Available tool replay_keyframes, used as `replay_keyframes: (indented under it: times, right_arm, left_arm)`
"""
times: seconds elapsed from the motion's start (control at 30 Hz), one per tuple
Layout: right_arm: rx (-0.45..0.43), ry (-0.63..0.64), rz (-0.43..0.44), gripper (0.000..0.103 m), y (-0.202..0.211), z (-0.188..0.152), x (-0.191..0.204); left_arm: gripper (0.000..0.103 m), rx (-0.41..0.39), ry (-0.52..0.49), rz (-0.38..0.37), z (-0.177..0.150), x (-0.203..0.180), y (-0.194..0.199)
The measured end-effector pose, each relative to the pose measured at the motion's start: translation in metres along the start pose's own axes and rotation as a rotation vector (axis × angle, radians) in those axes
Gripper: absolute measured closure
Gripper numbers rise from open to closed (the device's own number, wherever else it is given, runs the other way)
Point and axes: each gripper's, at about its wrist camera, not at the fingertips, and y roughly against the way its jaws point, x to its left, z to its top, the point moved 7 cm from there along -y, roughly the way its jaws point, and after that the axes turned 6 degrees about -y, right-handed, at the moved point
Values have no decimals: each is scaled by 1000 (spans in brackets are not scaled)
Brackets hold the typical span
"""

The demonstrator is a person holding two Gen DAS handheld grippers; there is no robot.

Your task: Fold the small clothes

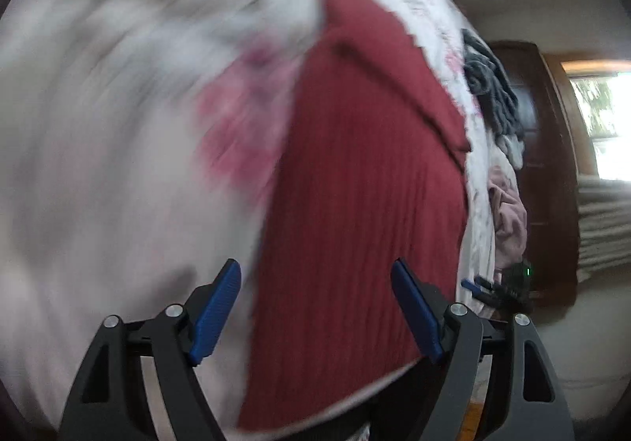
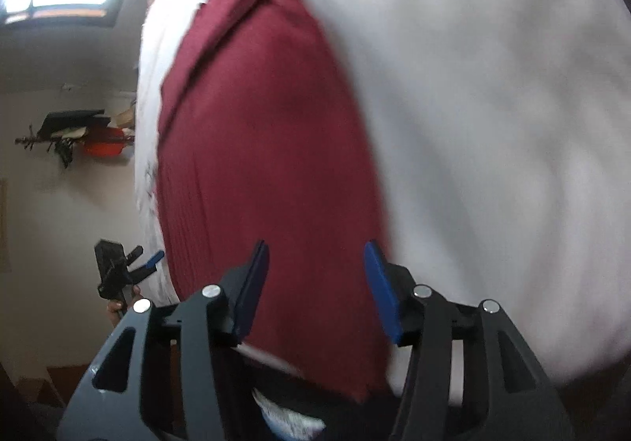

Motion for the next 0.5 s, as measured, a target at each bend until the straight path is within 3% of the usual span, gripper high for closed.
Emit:
replay_keyframes:
  times: [0.17,0.3,0.5]
  right_arm:
    - [21,-111,25,51,8,-45,-41]
    - [40,-117,53,51,-1,-58,-39]
    - [108,-61,31,51,-10,-69,-27]
  left_arm:
    - [24,62,25,-21,-53,14,-10]
    - [24,88,75,-60,-72,19,-18]
    - [24,145,64,-93,-91,1,-32]
